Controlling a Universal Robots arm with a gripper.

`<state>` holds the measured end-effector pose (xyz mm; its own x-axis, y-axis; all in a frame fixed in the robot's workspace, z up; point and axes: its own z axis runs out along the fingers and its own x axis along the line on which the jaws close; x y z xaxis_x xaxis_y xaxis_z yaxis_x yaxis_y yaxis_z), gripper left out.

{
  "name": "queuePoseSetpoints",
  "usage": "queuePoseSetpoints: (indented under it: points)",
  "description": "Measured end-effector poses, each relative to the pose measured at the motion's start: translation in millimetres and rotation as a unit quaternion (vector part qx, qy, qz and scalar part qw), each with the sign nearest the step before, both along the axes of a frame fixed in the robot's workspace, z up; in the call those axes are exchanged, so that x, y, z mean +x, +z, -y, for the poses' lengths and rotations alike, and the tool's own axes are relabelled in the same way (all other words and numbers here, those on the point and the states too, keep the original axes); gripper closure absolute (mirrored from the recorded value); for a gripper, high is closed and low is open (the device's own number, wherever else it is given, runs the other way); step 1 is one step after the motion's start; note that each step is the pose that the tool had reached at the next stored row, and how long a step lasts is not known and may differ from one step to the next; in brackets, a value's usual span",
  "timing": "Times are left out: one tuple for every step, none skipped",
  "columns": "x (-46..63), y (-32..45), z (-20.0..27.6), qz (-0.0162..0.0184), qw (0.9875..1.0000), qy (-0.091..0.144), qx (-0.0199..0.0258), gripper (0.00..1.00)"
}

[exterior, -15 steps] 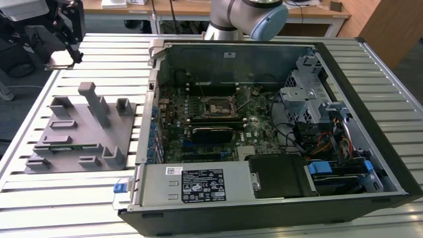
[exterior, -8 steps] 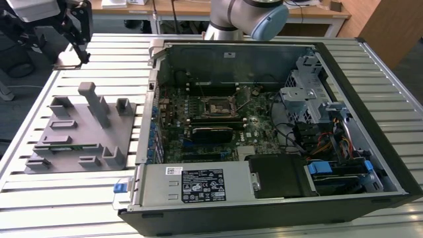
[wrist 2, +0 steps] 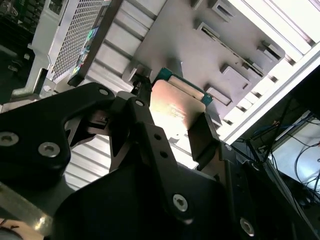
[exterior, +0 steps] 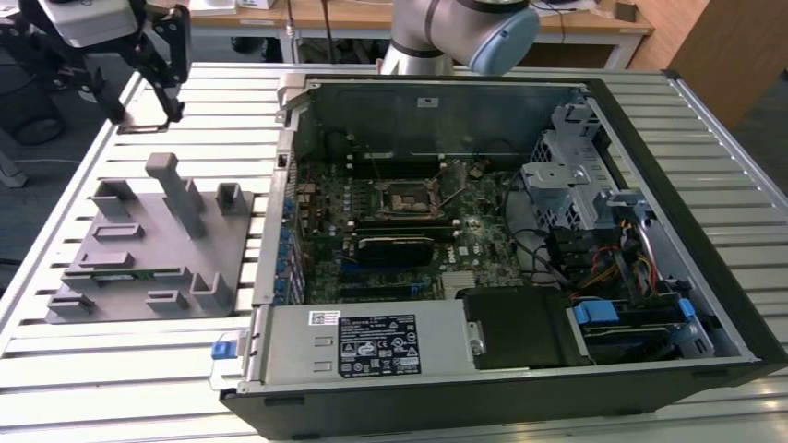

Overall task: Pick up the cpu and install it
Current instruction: 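Pick up the cpu and move it towards the insertion slot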

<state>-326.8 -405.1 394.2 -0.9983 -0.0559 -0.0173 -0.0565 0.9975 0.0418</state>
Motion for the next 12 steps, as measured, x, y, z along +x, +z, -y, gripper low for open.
queuePoseSetpoints:
  points:
    - [2.3, -0.2, 0.7, -0.0001, 1.0, 0.0, -0.0001, 0.46]
    - [5.2, -0.5, 1.0, 0.0, 1.0, 0.0, 0.0, 0.46]
    - [9.0, -0.7, 1.0, 0.0, 1.0, 0.0, -0.0001, 0.46]
    - [13.9, -0.9, 1.0, 0.0, 1.0, 0.0, 0.0, 0.46]
    - [18.5, -1.0, 1.0, -0.0001, 1.0, 0.0, -0.0001, 0.46]
    - [23.0, -1.2, 1.1, -0.0001, 1.0, 0.0, -0.0001, 0.46]
    - [27.5, -1.4, 1.1, -0.0001, 1.0, 0.0, -0.0001, 0.46]
    - [32.0, -1.6, 1.1, -0.0001, 1.0, 0.0, 0.0, 0.46]
    - [36.4, -1.8, 1.1, -0.0001, 1.0, 0.0, 0.0, 0.46]
    - [40.2, -1.8, 1.1, -0.0002, 1.0, 0.0, -0.0001, 0.46]
    - [43.5, -2.0, 1.1, -0.0002, 1.0, 0.0, -0.0001, 0.46]
    - [46.6, -2.2, 1.1, -0.0001, 1.0, 0.0, 0.0, 0.46]
